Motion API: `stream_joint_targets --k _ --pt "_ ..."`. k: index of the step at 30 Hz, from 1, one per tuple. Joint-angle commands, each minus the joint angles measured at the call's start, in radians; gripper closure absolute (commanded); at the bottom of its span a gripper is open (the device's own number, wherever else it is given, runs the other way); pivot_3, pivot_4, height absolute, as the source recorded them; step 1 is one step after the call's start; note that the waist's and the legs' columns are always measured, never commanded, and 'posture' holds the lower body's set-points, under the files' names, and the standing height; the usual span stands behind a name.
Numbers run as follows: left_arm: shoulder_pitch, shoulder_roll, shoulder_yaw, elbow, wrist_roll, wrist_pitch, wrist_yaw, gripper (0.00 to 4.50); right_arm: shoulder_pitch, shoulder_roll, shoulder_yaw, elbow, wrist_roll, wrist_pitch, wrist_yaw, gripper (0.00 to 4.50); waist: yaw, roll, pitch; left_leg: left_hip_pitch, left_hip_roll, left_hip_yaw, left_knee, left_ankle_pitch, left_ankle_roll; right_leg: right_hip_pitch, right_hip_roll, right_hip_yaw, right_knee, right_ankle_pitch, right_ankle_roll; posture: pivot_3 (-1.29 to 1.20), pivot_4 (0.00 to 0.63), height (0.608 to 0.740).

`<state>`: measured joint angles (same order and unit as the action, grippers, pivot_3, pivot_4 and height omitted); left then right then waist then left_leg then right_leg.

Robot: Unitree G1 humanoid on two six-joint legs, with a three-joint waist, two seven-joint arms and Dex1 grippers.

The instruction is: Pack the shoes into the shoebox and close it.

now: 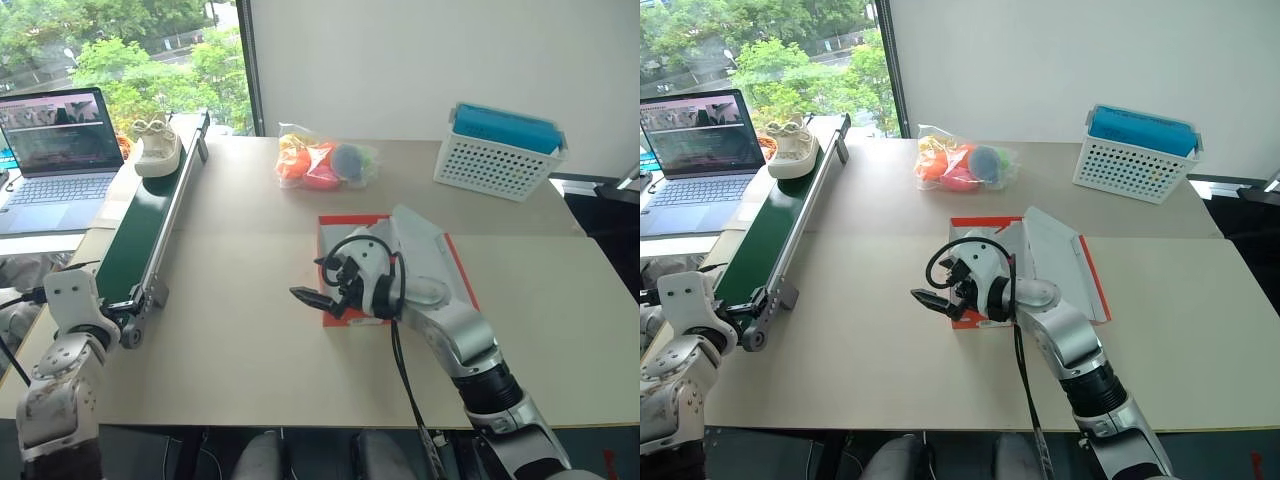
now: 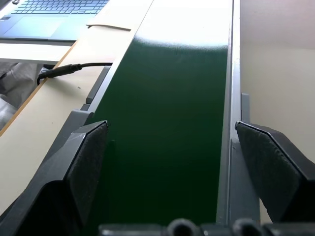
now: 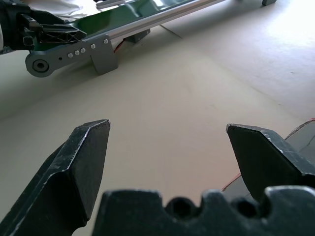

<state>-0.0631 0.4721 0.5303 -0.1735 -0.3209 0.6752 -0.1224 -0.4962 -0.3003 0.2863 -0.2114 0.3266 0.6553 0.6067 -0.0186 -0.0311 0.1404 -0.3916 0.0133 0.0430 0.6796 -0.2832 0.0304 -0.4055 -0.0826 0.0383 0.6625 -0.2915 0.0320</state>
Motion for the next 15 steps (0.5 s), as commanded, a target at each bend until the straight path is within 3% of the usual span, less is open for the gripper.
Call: stream_joint_targets --k 1,15 --pt "-0.034 0.042 0.018 0.018 0.008 0.0 -0.002 0.06 -0.007 0.006 -0.035 -0.056 0.008 -0.005 -0.009 0.0 -0.001 0.0 0.0 0.0 0.0 0.0 0.0 0.0 0.0 0.0 0.0 0.0 0.0 0.0 0.0 0.0 0.15 0.74" --pt "-0.054 0.072 0.02 0.074 0.015 -0.008 -0.006 0.06 -0.005 0.012 -0.048 -0.061 0.007 -0.003 -0.026 0.0 -0.002 0.0 0.0 0.0 0.0 0.0 0.0 0.0 0.0 0.0 -0.001 0.0 0.0 0.0 0.0 0.0 0.15 0.74"
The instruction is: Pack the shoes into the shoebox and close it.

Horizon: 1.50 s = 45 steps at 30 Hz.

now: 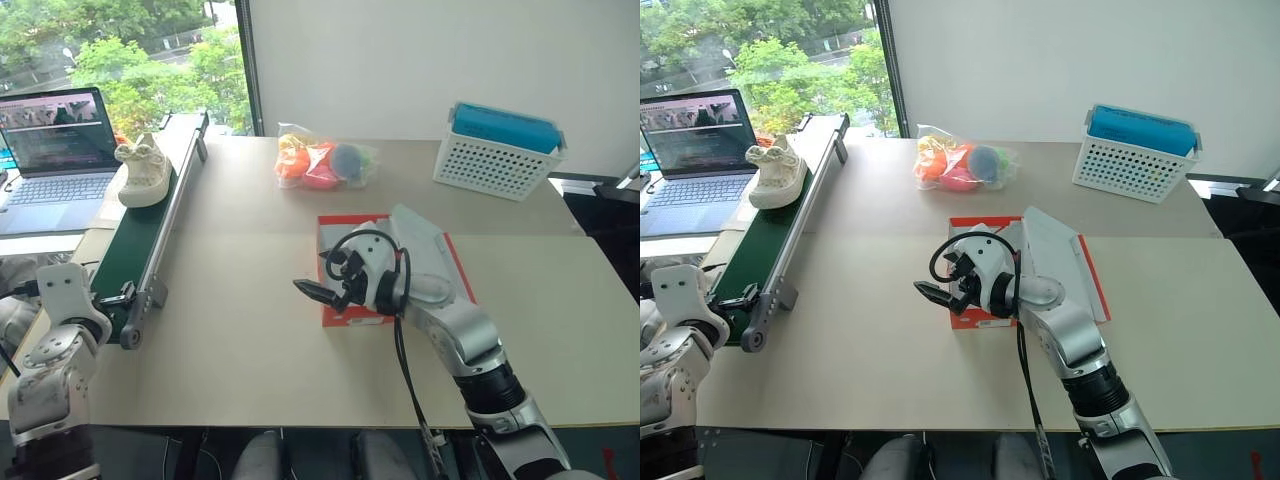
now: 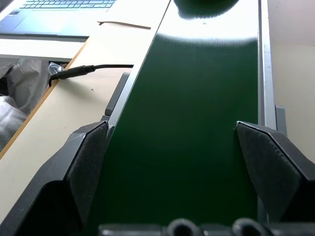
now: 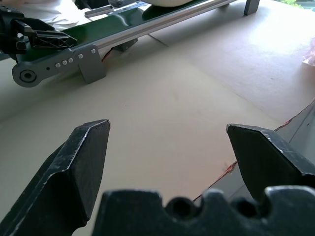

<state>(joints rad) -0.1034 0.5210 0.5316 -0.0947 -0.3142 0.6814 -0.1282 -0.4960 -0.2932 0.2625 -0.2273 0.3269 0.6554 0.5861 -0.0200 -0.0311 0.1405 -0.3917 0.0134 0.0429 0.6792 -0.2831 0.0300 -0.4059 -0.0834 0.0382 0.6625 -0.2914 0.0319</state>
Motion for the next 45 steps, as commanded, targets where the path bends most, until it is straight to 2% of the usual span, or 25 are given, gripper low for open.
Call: stream_joint_targets --k 1,22,31,32,33,37,45 --pt "-0.014 0.023 0.018 -0.003 0.009 -0.016 -0.001 0.06 -0.005 0.006 -0.024 -0.044 0.006 -0.004 -0.007 0.0 0.0 0.0 0.0 0.0 0.0 0.0 0.0 0.0 0.0 0.0 0.0 0.0 0.0 0.0 0.0 0.0 0.15 0.74" --pt "-0.044 0.052 0.01 0.09 0.023 -0.105 -0.015 0.06 0.016 0.017 -0.032 -0.066 0.01 -0.002 -0.038 0.0 -0.001 0.0 0.0 0.0 0.0 0.0 0.0 0.0 0.0 0.0 -0.001 0.0 0.0 0.0 0.0 0.0 0.15 0.74" --pt "-0.064 -0.013 -0.033 0.1 0.014 -0.097 -0.007 0.06 0.022 0.017 -0.039 -0.079 0.011 0.002 -0.054 0.0 0.007 0.0 0.0 0.0 0.0 0.0 0.0 0.0 0.0 0.0 -0.003 -0.002 0.0 0.0 0.0 0.0 0.15 0.74" --pt "-0.064 -0.021 -0.038 0.089 0.01 -0.093 -0.011 0.58 0.022 0.017 -0.04 -0.079 0.012 0.003 -0.054 0.0 0.008 0.0 0.0 0.0 0.0 -0.001 0.0 0.0 0.0 0.0 -0.003 -0.003 0.0 0.0 0.0 0.0 0.15 0.74" --pt "-0.063 -0.026 -0.042 0.079 0.007 -0.09 -0.014 0.76 0.022 0.016 -0.04 -0.081 0.013 0.005 -0.055 0.0 0.009 0.0 0.0 0.0 0.0 -0.001 0.0 0.0 0.0 0.0 -0.003 -0.004 0.0 0.0 0.0 0.0 0.15 0.74" --pt "-0.073 -0.045 -0.06 0.06 0.019 -0.074 0.009 2.23 0.027 0.015 -0.04 -0.085 0.014 0.01 -0.059 0.0 0.009 0.0 0.0 0.0 -0.001 -0.002 0.0 0.001 0.0 0.001 -0.004 -0.006 0.0 0.0 0.0 0.0 0.15 0.74" --pt "-0.09 -0.103 -0.062 0.001 0.021 -0.135 0.048 2.23 0.02 0.016 -0.046 -0.073 0.013 0.014 -0.065 0.0 0.009 0.0 0.0 -0.001 -0.001 -0.002 0.0 0.001 0.0 0.001 -0.004 -0.008 0.0 0.0 -0.001 0.0 0.15 0.74"
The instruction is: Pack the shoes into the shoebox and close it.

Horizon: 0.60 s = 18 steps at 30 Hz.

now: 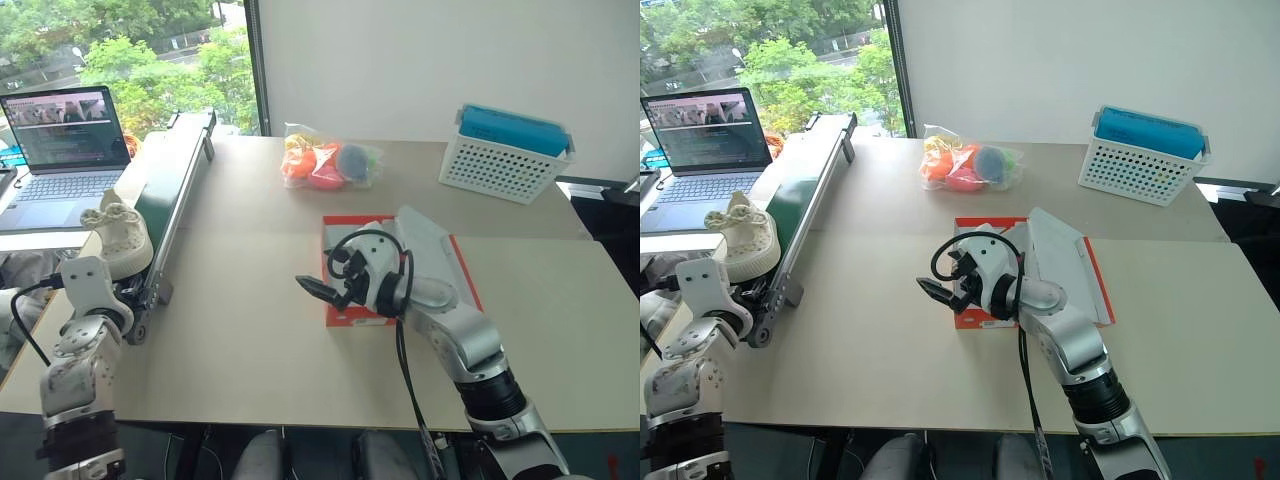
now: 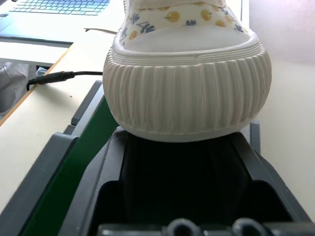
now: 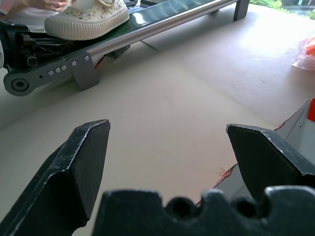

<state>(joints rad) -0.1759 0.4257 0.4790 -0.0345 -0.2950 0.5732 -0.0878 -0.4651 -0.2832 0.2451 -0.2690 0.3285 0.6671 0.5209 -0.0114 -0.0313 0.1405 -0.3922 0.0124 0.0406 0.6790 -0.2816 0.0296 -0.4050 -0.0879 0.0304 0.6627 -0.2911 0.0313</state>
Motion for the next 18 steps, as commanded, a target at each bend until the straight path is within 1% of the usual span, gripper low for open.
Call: stream_joint_targets --k 1,4,10,14,16,17,18 --pt "-0.017 -0.013 -0.013 -0.066 0.005 -0.033 0.013 2.23 -0.011 0.007 -0.028 -0.031 0.012 0.003 0.0 0.0 0.0 0.0 0.0 -0.001 0.0 0.0 0.0 0.0 0.0 0.0 0.0 -0.001 0.0 0.0 0.0 0.0 0.15 0.74" --pt "-0.02 -0.039 -0.015 -0.085 0.005 -0.046 0.033 2.23 -0.011 0.008 -0.029 -0.029 0.011 0.004 0.001 0.0 -0.001 0.0 0.0 -0.002 0.0 -0.001 0.0 0.0 0.0 -0.001 0.0 -0.002 0.0 0.0 0.0 0.0 0.15 0.74" --pt "-0.027 -0.191 0.058 -0.19 -0.123 -0.02 0.114 2.23 -0.016 0.006 -0.027 -0.02 0.005 0.003 0.005 0.0 -0.002 -0.001 0.0 -0.002 0.0 -0.001 0.0 0.0 0.0 -0.001 0.0 -0.002 0.0 0.0 0.0 0.0 0.15 0.74" --pt "0.075 -0.254 -0.007 -0.342 -0.12 0.018 0.131 2.23 -0.017 0.003 -0.029 -0.018 0.006 0.007 0.009 0.0 -0.007 -0.001 0.0 -0.002 0.0 -0.001 0.0 0.0 0.0 -0.001 0.002 -0.001 0.0 0.0 0.0 0.0 0.15 0.74" --pt "0.116 -0.284 -0.024 -0.386 -0.125 0.022 0.139 1.72 -0.015 0.0 -0.027 -0.016 0.003 0.007 0.011 0.0 -0.007 -0.001 0.0 -0.002 0.0 -0.001 0.0 0.0 0.0 -0.001 0.002 -0.001 0.0 0.0 0.0 0.0 0.15 0.74" --pt "0.13 -0.292 -0.032 -0.4 -0.123 0.023 0.14 1.56 -0.014 -0.001 -0.026 -0.015 0.003 0.007 0.012 0.0 -0.006 -0.001 0.0 -0.002 0.0 -0.001 0.0 0.0 0.0 -0.001 0.002 -0.001 0.0 0.0 0.0 0.0 0.15 0.74" --pt "0.144 -0.297 -0.048 -0.412 -0.114 0.019 0.139 1.13 -0.014 -0.001 -0.026 -0.013 0.002 0.006 0.013 0.0 -0.005 -0.001 0.0 -0.002 0.0 -0.001 0.0 0.0 0.0 -0.001 0.002 -0.001 -0.001 0.0 0.0 0.0 0.15 0.74"
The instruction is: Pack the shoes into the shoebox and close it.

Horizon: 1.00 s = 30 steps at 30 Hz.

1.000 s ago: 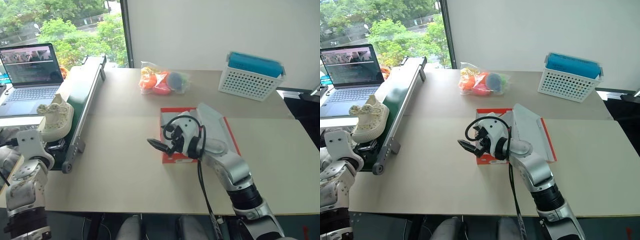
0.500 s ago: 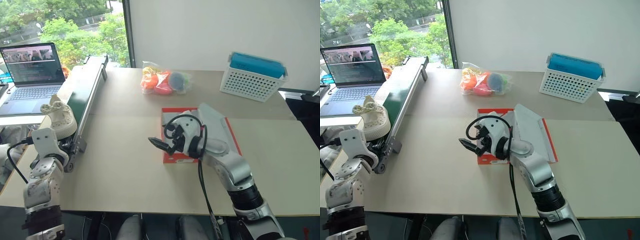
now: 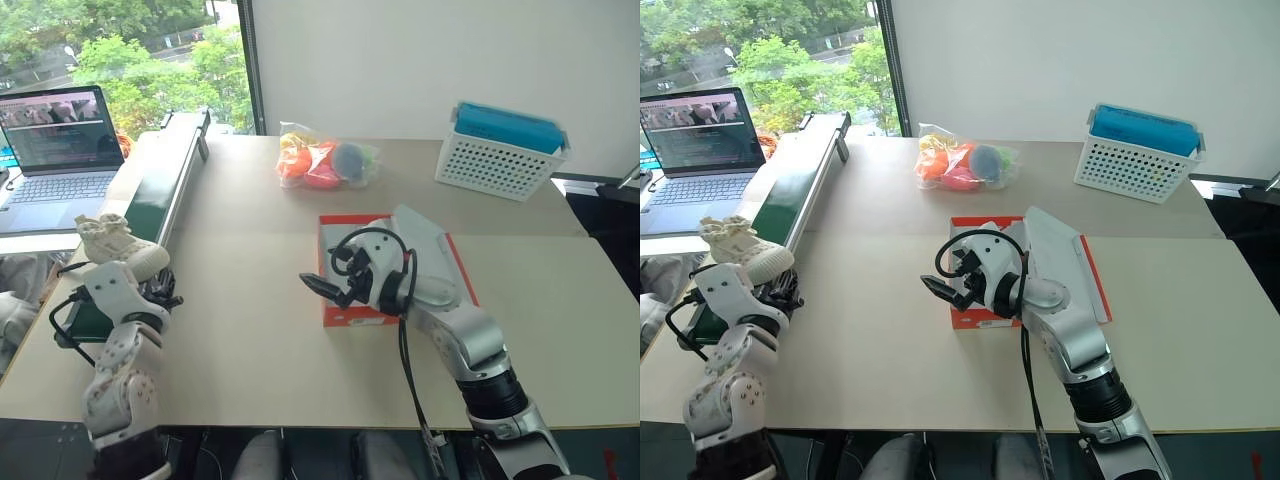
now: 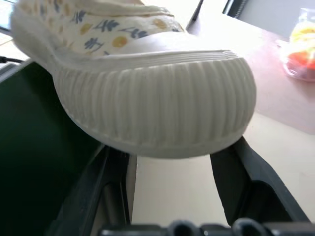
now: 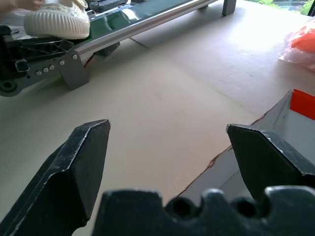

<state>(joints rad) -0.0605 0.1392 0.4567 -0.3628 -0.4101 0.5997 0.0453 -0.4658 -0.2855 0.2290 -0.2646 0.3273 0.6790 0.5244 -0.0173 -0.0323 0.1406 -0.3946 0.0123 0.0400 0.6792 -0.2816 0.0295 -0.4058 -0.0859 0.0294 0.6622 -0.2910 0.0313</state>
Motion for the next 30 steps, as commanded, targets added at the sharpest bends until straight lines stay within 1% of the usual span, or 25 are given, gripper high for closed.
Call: stream_joint_targets --k 1,3,8,11,14,18,20,22,26,28,30 --pt "0.035 -0.018 -0.033 -0.091 0.001 -0.013 0.008 0.86 -0.014 0.002 -0.009 -0.016 0.002 -0.007 0.011 0.0 0.001 0.0 0.0 0.0 0.0 0.0 0.0 0.0 0.0 0.0 0.0 0.0 0.0 0.0 0.0 0.0 0.15 0.74" --pt "0.034 -0.029 -0.036 -0.097 -0.001 -0.019 0.021 0.03 -0.016 0.002 -0.007 -0.012 0.001 -0.007 0.013 0.0 0.002 0.0 0.0 0.0 0.0 0.0 0.0 0.0 0.0 0.0 0.001 0.0 0.0 0.0 0.0 0.0 0.15 0.74" --pt "0.014 -0.057 -0.029 -0.083 -0.02 -0.014 0.054 0.03 -0.021 0.005 -0.008 -0.002 -0.003 -0.011 0.017 0.0 0.003 0.0 0.0 0.0 0.0 0.0 0.001 0.001 0.0 0.001 0.003 0.0 0.0 0.001 -0.001 0.0 0.15 0.74" --pt "0.002 -0.1 -0.003 -0.083 -0.064 -0.032 0.079 0.03 -0.02 0.002 -0.008 0.006 -0.012 -0.014 0.015 0.0 0.003 0.0 0.0 0.0 0.0 0.0 0.0 0.0 0.0 0.0 0.006 0.0 -0.001 0.001 -0.001 0.0 0.15 0.74" --pt "-0.012 -0.185 0.053 -0.085 -0.183 -0.028 0.125 0.03 -0.016 0.002 -0.006 0.008 -0.023 -0.017 0.011 0.0 0.003 0.0 0.0 0.0 0.0 0.0 0.001 0.0 0.0 0.001 0.007 0.001 -0.001 0.001 -0.001 0.0 0.15 0.74" --pt "-0.025 -0.264 0.114 -0.09 -0.356 -0.012 0.196 0.03 -0.015 0.006 -0.008 0.016 -0.03 -0.02 0.014 0.0 0.002 -0.002 0.001 0.0 0.001 0.0 0.001 0.0 0.0 0.0 0.007 0.002 -0.001 0.001 -0.001 0.0 0.15 0.74" --pt "-0.044 -0.311 0.163 -0.083 -0.505 -0.037 0.28 0.03 -0.016 0.009 -0.013 0.023 -0.032 -0.022 0.014 0.0 0.001 -0.002 0.001 0.0 0.002 0.0 0.001 0.001 0.0 0.0 0.008 0.002 -0.001 0.001 -0.001 0.0 0.15 0.74" --pt "-0.055 -0.33 0.186 -0.076 -0.608 -0.063 0.346 0.03 -0.016 0.008 -0.014 0.029 -0.039 -0.023 0.012 0.0 0.002 -0.002 0.001 0.0 0.002 0.0 0.001 0.001 0.0 0.0 0.008 0.002 -0.001 0.001 -0.001 0.0 0.15 0.74" --pt "-0.066 -0.343 0.185 -0.067 -0.762 -0.152 0.469 0.03 -0.016 0.007 -0.013 0.037 -0.048 -0.027 0.012 0.0 0.003 -0.002 0.001 0.0 0.001 0.0 0.001 0.001 0.0 0.001 0.008 0.003 -0.001 0.001 -0.001 0.0 0.15 0.74" --pt "-0.066 -0.343 0.167 -0.062 -0.81 -0.196 0.512 0.03 -0.014 0.005 -0.013 0.039 -0.053 -0.028 0.014 0.0 0.003 -0.002 0.001 0.0 0.001 0.0 0.001 0.001 -0.001 0.001 0.009 0.002 -0.001 0.001 -0.001 0.0 0.15 0.74" --pt "-0.06 -0.331 0.138 -0.057 -0.83 -0.227 0.534 0.03 -0.013 0.004 -0.014 0.04 -0.055 -0.027 0.015 0.0 0.003 -0.002 0.001 0.0 0.001 0.0 0.001 0.001 -0.001 0.001 0.009 0.002 -0.001 0.001 -0.001 0.0 0.15 0.74"
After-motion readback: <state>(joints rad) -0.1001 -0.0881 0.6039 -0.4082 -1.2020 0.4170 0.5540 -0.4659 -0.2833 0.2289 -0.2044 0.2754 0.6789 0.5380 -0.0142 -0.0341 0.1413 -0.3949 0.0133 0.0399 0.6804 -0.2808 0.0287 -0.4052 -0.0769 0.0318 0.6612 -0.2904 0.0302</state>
